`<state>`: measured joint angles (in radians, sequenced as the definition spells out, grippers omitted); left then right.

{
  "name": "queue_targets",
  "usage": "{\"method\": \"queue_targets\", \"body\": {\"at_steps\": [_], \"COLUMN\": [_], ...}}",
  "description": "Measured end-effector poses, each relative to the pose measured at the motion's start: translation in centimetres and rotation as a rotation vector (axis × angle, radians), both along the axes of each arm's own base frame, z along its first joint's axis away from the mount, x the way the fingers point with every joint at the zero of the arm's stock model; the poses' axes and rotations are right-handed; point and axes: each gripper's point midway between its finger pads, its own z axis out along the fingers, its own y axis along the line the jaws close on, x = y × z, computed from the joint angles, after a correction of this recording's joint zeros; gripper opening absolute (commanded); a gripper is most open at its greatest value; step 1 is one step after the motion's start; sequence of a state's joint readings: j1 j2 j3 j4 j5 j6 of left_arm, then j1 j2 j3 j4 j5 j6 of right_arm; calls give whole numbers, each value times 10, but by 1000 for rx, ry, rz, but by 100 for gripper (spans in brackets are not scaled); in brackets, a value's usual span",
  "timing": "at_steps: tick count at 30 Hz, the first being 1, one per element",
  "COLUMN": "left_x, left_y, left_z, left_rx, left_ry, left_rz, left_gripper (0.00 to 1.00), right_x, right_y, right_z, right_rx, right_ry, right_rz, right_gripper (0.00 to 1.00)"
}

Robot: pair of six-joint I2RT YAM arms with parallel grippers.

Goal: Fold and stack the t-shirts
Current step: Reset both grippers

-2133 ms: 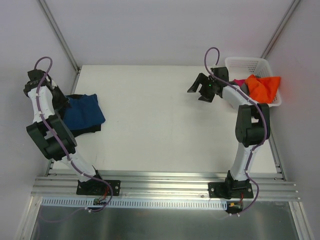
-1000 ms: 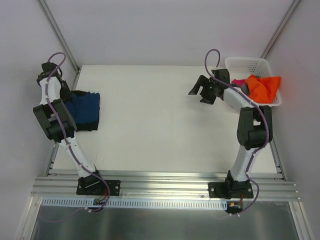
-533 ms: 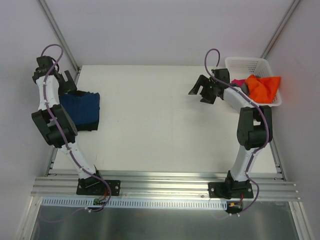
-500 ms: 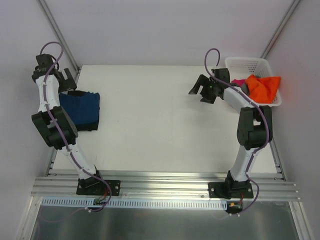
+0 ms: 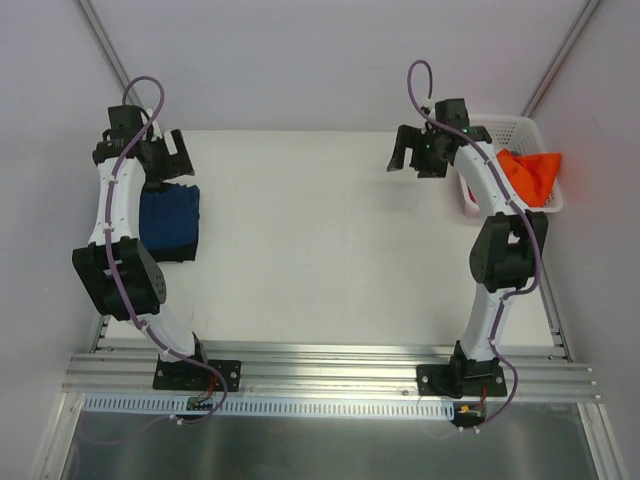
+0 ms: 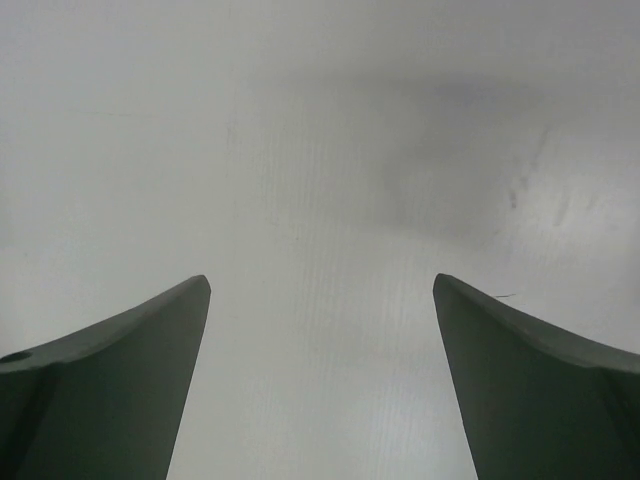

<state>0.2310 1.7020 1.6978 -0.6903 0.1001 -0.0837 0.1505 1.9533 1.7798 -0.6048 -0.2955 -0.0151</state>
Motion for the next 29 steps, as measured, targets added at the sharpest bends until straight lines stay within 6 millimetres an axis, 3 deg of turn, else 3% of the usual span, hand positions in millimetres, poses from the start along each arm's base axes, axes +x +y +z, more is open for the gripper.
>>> {"method": "queue_targets", "body": {"at_steps": [2,4,10,14,17,21,25,29], "left_x": [-9,-12,7,32,38,35,24,8], "left_y": [-14,-27,-63,-91,-113,-138,-162,-180], "left_z": [-16,-19,3,31,44,42,28,18], "left_rx": [-86,-159,-246,-278,-299,-314,-320,-312], "left_ry": [45,57,2,-71,-106,-96,-55,-22], "left_rz": [-19,-40,-118,-186,-237,-287,-335,-380], "left_gripper": [99,99,99,99,99,99,99,99], "right_x": [8,6,-30,-58,-85,-125,-149,-164], "right_y": [-14,-34,-88,-103,-111,-119,-125,-129], "right_z": [15,22,28,59,90,115,113,82], "right_rx": [-75,-158,-355,-419,-437,-448,-464,-486], "right_ry": [-2,5,78,26,-46,-112,-115,-38], "right_rz": [-20,-50,-142,-161,-176,-194,-200,-187], "right_gripper": [100,97,97,97,97,97,97,97]}}
